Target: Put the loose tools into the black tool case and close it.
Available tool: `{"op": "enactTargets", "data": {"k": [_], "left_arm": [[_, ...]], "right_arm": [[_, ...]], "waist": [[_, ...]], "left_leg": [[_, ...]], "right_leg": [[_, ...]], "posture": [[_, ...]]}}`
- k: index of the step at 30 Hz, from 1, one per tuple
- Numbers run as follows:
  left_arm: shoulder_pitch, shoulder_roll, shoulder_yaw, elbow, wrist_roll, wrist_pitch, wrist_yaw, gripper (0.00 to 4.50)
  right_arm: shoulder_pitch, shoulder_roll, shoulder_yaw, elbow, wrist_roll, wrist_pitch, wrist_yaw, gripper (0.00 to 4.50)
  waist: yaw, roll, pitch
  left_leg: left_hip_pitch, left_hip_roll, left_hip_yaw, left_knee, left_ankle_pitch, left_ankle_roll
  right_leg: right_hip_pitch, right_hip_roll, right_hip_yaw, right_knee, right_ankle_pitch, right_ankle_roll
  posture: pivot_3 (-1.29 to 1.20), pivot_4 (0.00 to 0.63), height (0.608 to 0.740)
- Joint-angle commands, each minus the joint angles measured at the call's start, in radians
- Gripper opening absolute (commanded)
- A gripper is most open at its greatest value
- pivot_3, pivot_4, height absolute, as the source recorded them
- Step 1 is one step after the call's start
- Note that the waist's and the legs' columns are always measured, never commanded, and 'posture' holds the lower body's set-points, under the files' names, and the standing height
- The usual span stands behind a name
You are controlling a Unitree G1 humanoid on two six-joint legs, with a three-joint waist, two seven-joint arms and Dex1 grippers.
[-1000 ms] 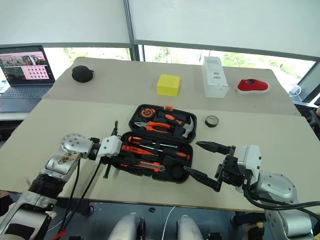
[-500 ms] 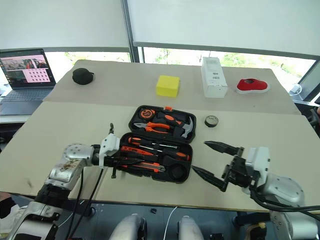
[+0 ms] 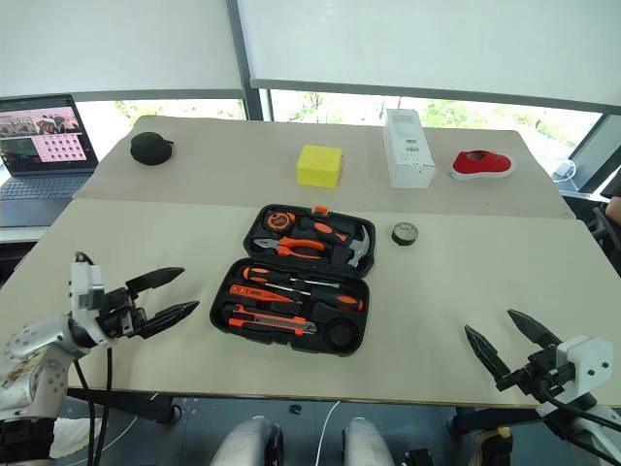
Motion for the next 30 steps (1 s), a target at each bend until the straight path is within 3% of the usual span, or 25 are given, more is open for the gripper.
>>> {"op": "enactTargets", "data": {"k": [1, 4, 7, 9, 13, 17, 23, 28, 30], "left_arm": [[-0.063, 0.031, -0.017, -0.086, -0.079, 0.105, 0.008, 4.4], [-0.114, 0.046, -0.042, -0.099, -0.088, 0.154, 0.01, 4.4], [-0.161, 0.055, -0.073, -0.104, -0.072, 0.164, 0.009, 4.4], [-0.204, 0.039, -0.096, -0.102, -0.064, 0.163, 0.022, 4.4], [-0.25, 0.007, -0.151, -0.102, -0.044, 0.155, 0.034, 4.4], [-0.273, -0.016, -0.192, -0.086, -0.009, 0.13, 0.035, 4.4], [-0.251, -0.02, -0.201, -0.101, 0.009, 0.114, 0.039, 4.4], [-0.211, -0.009, -0.167, -0.118, -0.002, 0.107, 0.041, 4.4], [-0.205, -0.003, -0.163, -0.119, -0.007, 0.11, 0.034, 4.5]], "right_arm": [[-0.146, -0.154, 0.051, -0.057, -0.01, 0.067, 0.045, 4.5], [-0.329, -0.278, 0.132, -0.006, 0.0, 0.219, 0.061, 4.5], [-0.578, -0.397, 0.285, 0.102, -0.097, 0.495, -0.012, 4.5], [-0.799, -0.424, 0.462, 0.238, -0.217, 0.523, 0.061, 4.5], [-1.134, -0.365, 0.709, 0.549, -0.402, 0.471, 0.19, 4.5], [-1.381, -0.24, 0.834, 0.941, -0.553, 0.253, 0.224, 4.5], [-1.558, -0.13, 0.92, 1.28, -0.681, 0.197, 0.328, 4.5], [-1.617, -0.066, 0.901, 1.401, -0.73, 0.19, 0.252, 4.5], [-1.621, -0.051, 0.88, 1.423, -0.727, 0.18, 0.241, 3.99]], "waist": [[-0.002, 0.001, 0.001], [-0.008, 0.001, 0.001], [-0.01, 0.001, 0.002], [-0.007, 0.0, 0.002], [-0.007, 0.0, 0.002], [-0.007, 0.0, 0.003], [-0.001, 0.0, 0.003], [-0.007, 0.001, 0.003], [-0.009, 0.001, 0.003]], "left_leg": [[0.0, 0.0, 0.0, 0.0, 0.0, 0.0], [0.001, -0.001, 0.002, 0.001, 0.0, 0.001], [0.001, -0.001, 0.002, -0.001, 0.0, 0.001], [-0.001, -0.001, 0.002, -0.003, 0.001, 0.001], [-0.009, -0.002, 0.005, -0.004, 0.001, 0.001], [-0.013, -0.002, 0.007, -0.005, 0.0, 0.001], [-0.027, -0.003, 0.008, -0.005, 0.001, 0.0], [-0.027, -0.003, 0.008, -0.005, 0.001, 0.0], [-0.026, -0.003, 0.009, -0.005, 0.001, 0.0]], "right_leg": [[0.0, 0.0, 0.001, 0.0, 0.0, 0.0], [0.0, 0.002, 0.002, 0.0, 0.001, 0.001], [0.0, 0.003, 0.002, 0.0, 0.001, 0.0], [-0.004, 0.003, 0.002, 0.0, 0.001, -0.001], [-0.012, 0.004, 0.002, 0.0, 0.002, -0.001], [-0.016, 0.003, 0.001, -0.001, 0.002, -0.001], [-0.031, 0.002, 0.001, 0.002, 0.002, 0.0], [-0.031, 0.001, 0.001, 0.002, 0.002, 0.0], [-0.031, 0.001, 0.001, 0.003, 0.002, 0.0]], "posture": [[0.0, 0.15, 0.74], [0.0, 0.15, 0.74], [0.0, 0.15, 0.74], [0.0, 0.15, 0.74], [0.0, 0.15, 0.74], [0.0, 0.15, 0.74], [0.0, 0.15, 0.74], [0.0, 0.15, 0.74], [0.0, 0.15, 0.74]]}}
